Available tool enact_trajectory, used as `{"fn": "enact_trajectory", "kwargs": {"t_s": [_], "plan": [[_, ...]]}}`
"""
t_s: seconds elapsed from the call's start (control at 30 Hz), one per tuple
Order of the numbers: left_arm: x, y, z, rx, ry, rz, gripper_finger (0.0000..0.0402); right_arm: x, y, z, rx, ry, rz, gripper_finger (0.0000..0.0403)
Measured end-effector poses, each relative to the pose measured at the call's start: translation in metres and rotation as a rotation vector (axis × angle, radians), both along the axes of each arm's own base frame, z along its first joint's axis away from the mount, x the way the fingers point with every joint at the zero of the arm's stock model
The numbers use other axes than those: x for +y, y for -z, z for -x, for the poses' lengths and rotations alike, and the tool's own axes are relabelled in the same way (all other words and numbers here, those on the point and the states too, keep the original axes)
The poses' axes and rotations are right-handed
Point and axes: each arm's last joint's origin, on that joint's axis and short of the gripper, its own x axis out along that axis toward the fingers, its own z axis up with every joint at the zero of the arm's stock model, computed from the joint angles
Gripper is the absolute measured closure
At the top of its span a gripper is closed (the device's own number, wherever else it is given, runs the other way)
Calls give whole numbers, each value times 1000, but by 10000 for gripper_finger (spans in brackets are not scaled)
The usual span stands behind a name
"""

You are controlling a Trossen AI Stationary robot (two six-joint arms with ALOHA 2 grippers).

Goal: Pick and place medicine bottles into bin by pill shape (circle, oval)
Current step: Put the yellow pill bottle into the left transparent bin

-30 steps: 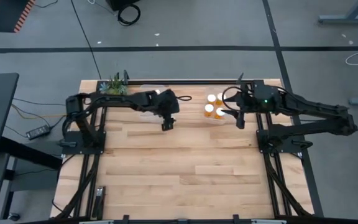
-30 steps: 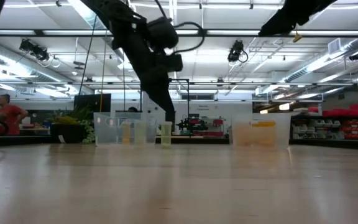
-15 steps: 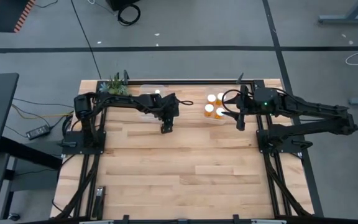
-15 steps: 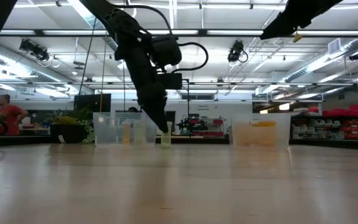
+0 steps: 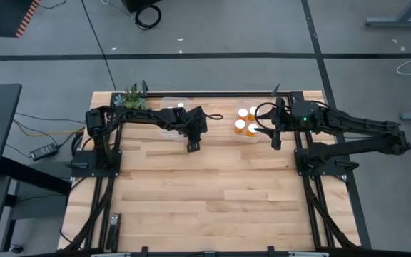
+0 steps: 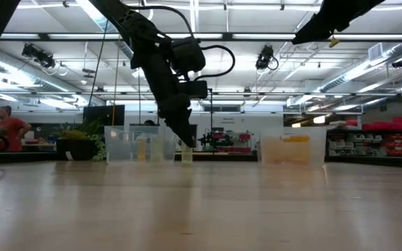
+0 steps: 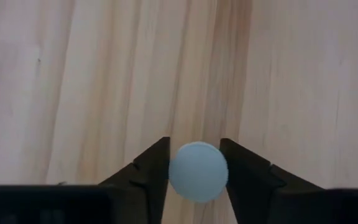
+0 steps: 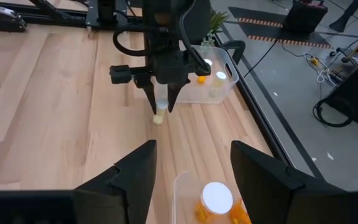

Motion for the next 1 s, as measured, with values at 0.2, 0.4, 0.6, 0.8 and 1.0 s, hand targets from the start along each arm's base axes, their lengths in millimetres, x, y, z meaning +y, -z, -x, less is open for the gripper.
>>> {"fn": "enact_trajectory", "kwargs": {"t_s": [0.2, 0.4, 0.6, 0.8, 1.0], "plan": [[0, -4, 1, -11, 0, -4, 290, 0, 0, 0, 1, 1, -1, 190], [-1, -30, 8, -72, 3, -26, 276, 0, 0, 0, 4, 1, -3, 190], [2, -67, 25, -146, -26, -47, 277, 0, 1, 0, 6, 4, -9, 190], [13, -85, 44, -149, -79, -49, 282, 0, 2, 0, 13, 5, -14, 190], [32, -88, 56, -137, -161, -73, 278, 0, 3, -1, 18, 5, -15, 190]]}}
